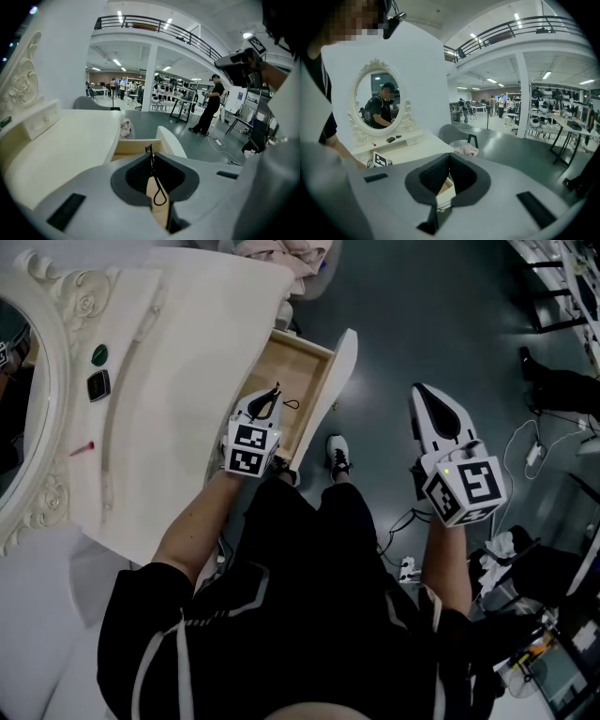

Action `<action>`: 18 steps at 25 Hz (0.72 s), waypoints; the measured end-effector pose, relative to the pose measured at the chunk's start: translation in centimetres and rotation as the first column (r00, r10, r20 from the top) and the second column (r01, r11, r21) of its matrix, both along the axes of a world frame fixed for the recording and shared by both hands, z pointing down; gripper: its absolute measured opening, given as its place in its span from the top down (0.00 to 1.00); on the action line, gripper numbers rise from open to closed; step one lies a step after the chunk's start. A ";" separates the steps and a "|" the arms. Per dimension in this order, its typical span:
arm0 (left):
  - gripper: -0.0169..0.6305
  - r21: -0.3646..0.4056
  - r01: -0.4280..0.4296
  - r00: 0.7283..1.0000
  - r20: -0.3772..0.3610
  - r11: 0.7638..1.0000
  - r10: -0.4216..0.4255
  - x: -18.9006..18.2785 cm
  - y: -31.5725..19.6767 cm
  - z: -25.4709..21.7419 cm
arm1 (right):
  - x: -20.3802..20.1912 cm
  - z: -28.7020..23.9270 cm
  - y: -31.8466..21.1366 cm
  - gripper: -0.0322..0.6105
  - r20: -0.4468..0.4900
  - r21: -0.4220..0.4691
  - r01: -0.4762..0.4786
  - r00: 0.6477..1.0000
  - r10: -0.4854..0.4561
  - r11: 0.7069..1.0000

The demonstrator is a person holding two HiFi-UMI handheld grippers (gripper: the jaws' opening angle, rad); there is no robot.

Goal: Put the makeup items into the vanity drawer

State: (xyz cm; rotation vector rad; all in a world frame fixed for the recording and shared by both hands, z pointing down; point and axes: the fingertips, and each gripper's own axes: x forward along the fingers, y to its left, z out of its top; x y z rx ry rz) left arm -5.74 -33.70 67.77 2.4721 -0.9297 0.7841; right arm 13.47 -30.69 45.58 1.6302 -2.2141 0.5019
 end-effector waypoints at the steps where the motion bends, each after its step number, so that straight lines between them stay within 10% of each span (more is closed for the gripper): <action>1: 0.94 -0.014 0.005 1.000 0.004 1.000 -0.005 0.1 -0.1 0.9 | 0.1 0.2 0.2 0.94 0.006 -0.008 -0.002 1.000 0.002 1.000; 18: 0.94 -0.109 -0.002 0.987 0.157 0.994 0.020 1.5 -2.4 12.0 | 1.5 2.6 3.5 0.94 -0.029 -0.094 -0.037 0.999 0.035 0.995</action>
